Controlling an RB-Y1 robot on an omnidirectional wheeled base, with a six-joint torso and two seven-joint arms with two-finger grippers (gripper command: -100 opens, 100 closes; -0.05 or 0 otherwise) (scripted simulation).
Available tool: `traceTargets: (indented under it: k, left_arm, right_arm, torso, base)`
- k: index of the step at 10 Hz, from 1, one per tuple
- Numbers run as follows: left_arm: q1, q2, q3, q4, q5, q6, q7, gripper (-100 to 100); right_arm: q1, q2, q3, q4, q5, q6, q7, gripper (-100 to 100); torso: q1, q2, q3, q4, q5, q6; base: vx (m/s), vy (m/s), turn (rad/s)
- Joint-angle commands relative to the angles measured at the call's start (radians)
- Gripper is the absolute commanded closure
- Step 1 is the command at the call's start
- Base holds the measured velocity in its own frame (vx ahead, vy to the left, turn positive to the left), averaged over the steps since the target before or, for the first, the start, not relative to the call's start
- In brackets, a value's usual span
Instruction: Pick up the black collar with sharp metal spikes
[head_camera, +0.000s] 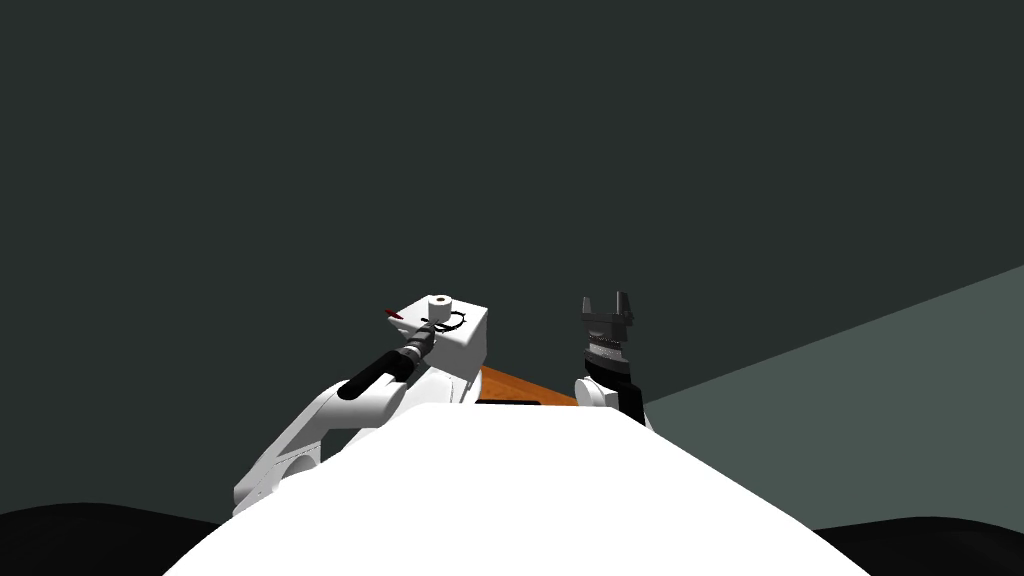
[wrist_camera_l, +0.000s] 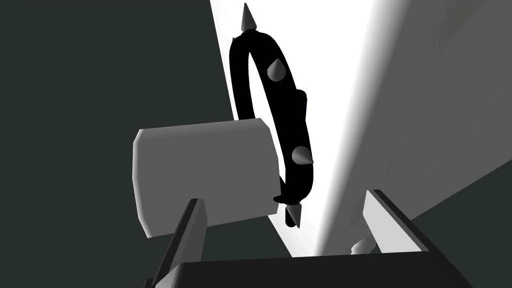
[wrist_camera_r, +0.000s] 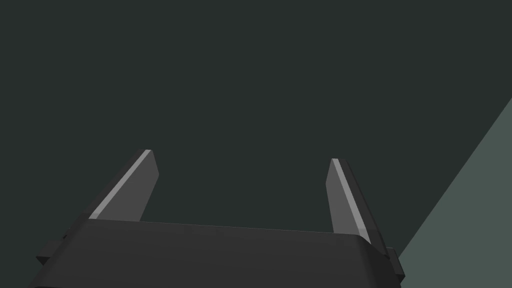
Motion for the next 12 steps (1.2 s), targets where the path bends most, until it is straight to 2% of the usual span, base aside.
traceTargets:
  k: [1, 10, 12]
  left_arm:
    - [-0.001, 0.002, 0.006, 0.005, 0.003, -0.001, 0.003, -100]
    - [-0.001, 0.002, 0.006, 0.005, 0.003, -0.001, 0.003, -100]
    - [-0.002, 0.003, 0.016, 0.011, 0.004, -0.001, 0.007, -100]
  right_arm:
    - [0.0, 0.0, 0.0, 0.0, 0.0, 0.0, 0.0, 0]
    - [0.0, 0.0, 0.0, 0.0, 0.0, 0.0, 0.0, 0]
    - [0.0, 0.0, 0.0, 0.0, 0.0, 0.0, 0.0, 0]
  torso:
    - [0.0, 0.0, 0.0, 0.0, 0.0, 0.0]
    - [-0.001, -0.001, -0.001, 0.0, 0.0, 0.0]
    - [0.0, 0.0, 0.0, 0.0, 0.0, 0.0]
  base:
    - [-0.01, 0.01, -0.032]
    - [0.0, 0.0, -0.001]
    - [-0.013, 0.013, -0.042]
